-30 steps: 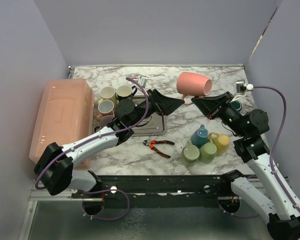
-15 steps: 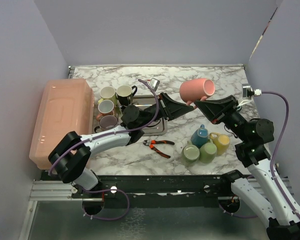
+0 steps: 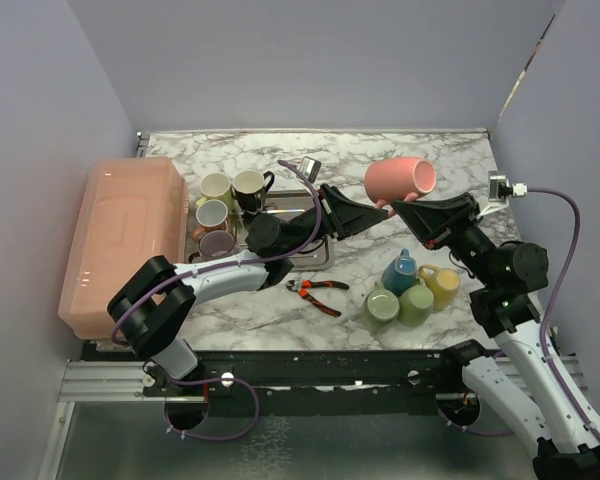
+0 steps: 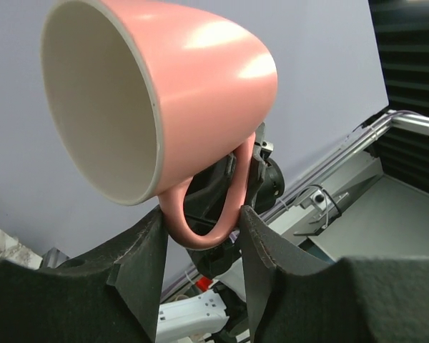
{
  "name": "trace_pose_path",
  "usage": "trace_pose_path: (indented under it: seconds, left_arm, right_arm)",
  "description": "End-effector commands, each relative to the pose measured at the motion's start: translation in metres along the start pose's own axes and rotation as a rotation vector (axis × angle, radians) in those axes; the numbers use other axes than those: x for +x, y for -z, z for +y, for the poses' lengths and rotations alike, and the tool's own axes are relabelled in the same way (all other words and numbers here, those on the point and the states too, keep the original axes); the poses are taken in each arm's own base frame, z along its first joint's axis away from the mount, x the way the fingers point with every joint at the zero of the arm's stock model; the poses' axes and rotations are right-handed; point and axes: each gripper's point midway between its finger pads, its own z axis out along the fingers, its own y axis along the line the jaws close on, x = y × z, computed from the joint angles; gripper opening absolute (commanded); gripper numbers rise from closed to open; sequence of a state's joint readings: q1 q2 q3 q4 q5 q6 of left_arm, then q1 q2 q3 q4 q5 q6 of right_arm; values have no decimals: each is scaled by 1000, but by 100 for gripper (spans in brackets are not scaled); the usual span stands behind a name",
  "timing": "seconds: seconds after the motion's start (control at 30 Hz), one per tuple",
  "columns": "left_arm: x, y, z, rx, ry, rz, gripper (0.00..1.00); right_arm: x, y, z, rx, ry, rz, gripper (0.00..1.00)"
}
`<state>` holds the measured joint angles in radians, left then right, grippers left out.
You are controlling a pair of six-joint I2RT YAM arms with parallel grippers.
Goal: Turn the mug right side up
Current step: Turn over the cup at the center of the board.
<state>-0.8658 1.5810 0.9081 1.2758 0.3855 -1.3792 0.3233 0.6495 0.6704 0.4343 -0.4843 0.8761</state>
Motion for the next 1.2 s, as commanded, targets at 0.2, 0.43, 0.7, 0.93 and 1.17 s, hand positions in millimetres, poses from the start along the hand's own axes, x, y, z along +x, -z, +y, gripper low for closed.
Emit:
trace_pose_path:
  seconds: [0.2,0.43,0.7,0.93,1.17]
  left_arm:
    - [-32,-4,-71,248,21,-152,48]
    - [-30,-4,-64,236,39,-144,42]
    - [-23,-6,-63,243,6,-104,7]
    - [-25,-5,-68,230,-121,-111,0]
    - [-36,-4,-62,139,-294,-128,0]
  right_arm:
    - [34,11,-28,30,87,78,1]
    - [42,13,-37,42,122,97,1]
    - [40,13,-42,71,140,98,1]
    - [38,15,-49,127,140,101,1]
    - [34,15,-55,182,136,98,35]
